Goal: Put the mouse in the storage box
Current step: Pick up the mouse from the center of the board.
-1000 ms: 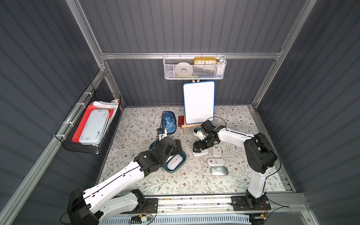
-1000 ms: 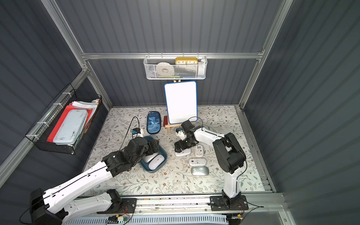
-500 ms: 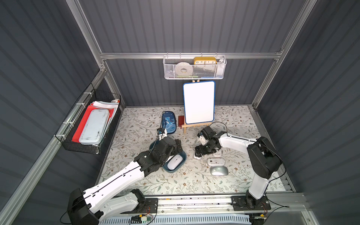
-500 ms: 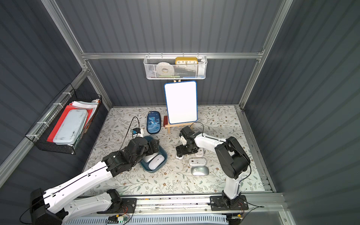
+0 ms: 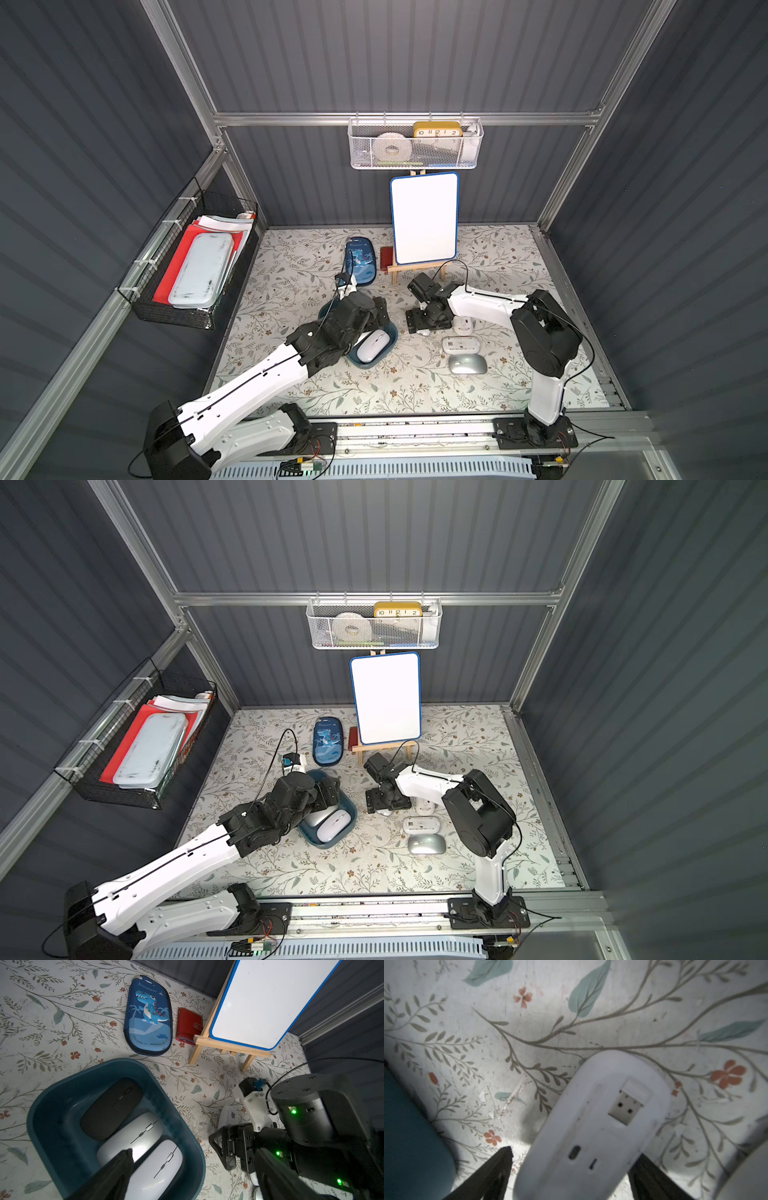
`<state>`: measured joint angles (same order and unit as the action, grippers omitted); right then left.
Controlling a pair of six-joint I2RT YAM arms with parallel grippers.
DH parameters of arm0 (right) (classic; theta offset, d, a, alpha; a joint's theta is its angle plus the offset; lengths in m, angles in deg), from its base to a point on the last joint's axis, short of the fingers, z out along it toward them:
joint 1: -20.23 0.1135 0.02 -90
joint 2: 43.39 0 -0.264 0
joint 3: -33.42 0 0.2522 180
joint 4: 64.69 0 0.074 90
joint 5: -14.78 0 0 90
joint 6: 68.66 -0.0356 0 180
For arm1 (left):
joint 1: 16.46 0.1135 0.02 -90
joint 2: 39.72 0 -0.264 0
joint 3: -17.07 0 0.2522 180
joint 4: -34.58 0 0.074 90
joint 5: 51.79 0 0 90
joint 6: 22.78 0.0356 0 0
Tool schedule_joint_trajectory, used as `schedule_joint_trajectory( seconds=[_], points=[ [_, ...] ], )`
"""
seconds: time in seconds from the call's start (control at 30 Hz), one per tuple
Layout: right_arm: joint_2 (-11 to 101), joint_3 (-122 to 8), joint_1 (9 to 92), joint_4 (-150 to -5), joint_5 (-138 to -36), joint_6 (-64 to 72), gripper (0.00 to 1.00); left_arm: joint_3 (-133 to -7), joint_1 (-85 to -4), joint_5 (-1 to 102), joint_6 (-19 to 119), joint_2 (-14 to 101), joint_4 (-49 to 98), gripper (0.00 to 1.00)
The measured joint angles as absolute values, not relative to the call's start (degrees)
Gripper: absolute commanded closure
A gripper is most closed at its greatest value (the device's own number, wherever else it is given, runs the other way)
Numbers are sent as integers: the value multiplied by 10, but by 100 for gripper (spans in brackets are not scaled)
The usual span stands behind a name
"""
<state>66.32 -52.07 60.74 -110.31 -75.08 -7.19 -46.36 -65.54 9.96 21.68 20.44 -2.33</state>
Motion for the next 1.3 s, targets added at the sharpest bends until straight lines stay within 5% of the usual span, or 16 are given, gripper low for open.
schedule_joint_trajectory(
  seconds=[0.23, 0.47, 0.73, 1.0, 1.3],
  points=[
    [671, -526, 607, -1116, -713, -96, 19, -464, -656, 100, 217, 204, -23, 4],
    [674, -528, 608, -1118, -705, -96, 43, -464, -655, 101, 217, 205, -23, 4],
    [630, -467, 609, -1057, -729, -71, 55, -416, -655, 154, 198, 163, 14, 6],
    [428, -302, 615, -920, -792, -7, 56, -332, -655, 276, 156, 61, 132, 10],
    [173, -62, 683, -740, -828, 63, 56, -332, -655, 357, 131, 87, 244, 16]
  ],
)
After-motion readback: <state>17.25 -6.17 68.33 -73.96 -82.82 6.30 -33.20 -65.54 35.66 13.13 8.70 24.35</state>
